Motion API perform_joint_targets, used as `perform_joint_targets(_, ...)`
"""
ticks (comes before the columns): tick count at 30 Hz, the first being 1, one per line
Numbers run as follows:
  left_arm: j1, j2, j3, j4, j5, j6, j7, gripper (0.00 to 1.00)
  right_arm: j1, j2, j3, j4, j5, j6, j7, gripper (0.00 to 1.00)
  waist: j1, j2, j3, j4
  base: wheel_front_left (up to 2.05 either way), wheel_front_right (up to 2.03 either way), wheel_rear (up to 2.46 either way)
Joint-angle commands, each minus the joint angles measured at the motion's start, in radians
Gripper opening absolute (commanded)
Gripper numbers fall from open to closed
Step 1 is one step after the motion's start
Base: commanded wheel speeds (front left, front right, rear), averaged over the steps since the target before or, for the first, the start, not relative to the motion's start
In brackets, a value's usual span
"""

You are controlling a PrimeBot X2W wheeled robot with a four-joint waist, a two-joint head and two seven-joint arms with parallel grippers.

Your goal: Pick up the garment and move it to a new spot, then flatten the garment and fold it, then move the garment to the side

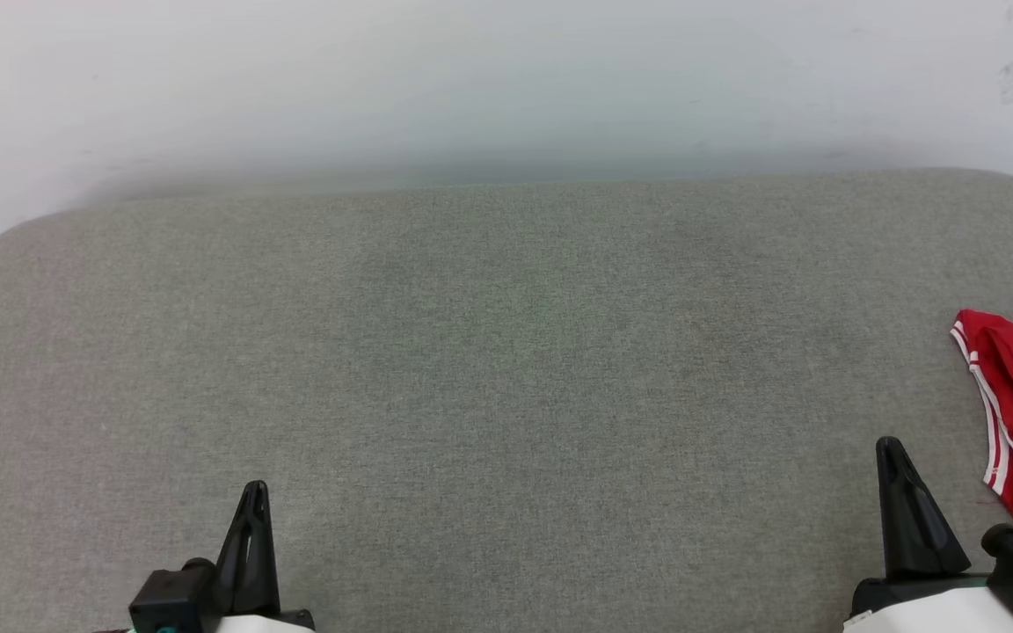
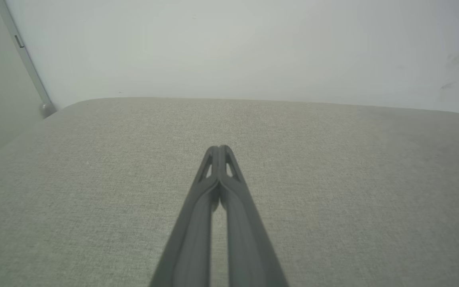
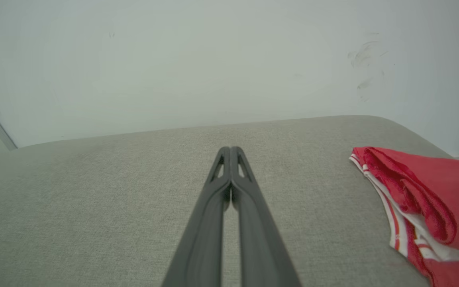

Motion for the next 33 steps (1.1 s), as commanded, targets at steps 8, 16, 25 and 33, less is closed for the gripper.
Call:
perform_joint_targets(8,-0.044,0.013,0.004,0.018,-0.215,-0.021,0.037,0.0,-0.037,-0.014,0.005,0.017,0.213,0.0,0.037,0.0,0.0,0.0,-0.004,0.0,0.0,0.0,0.0)
perform_joint_targets(16,-0.069,0.019,0.007,0.045,-0.371,-0.038,0.066,0.0,-0.058,-0.02,0.007,0.04,0.367,0.0,0.066,0.0,0.0,0.0,-0.007,0.001,0.0,0.0,0.0)
perform_joint_targets(25,-0.094,0.025,0.012,0.072,-0.53,-0.054,0.097,0.0,-0.079,-0.024,0.008,0.062,0.522,0.0,0.097,0.0,0.0,0.0,-0.011,0.001,0.0,0.0,0.0)
perform_joint_targets(33,-0.111,0.027,0.017,0.086,-0.641,-0.066,0.12,0.0,-0.093,-0.027,0.007,0.078,0.631,0.0,0.12,0.0,0.0,0.0,-0.014,0.001,0.0,0.0,0.0)
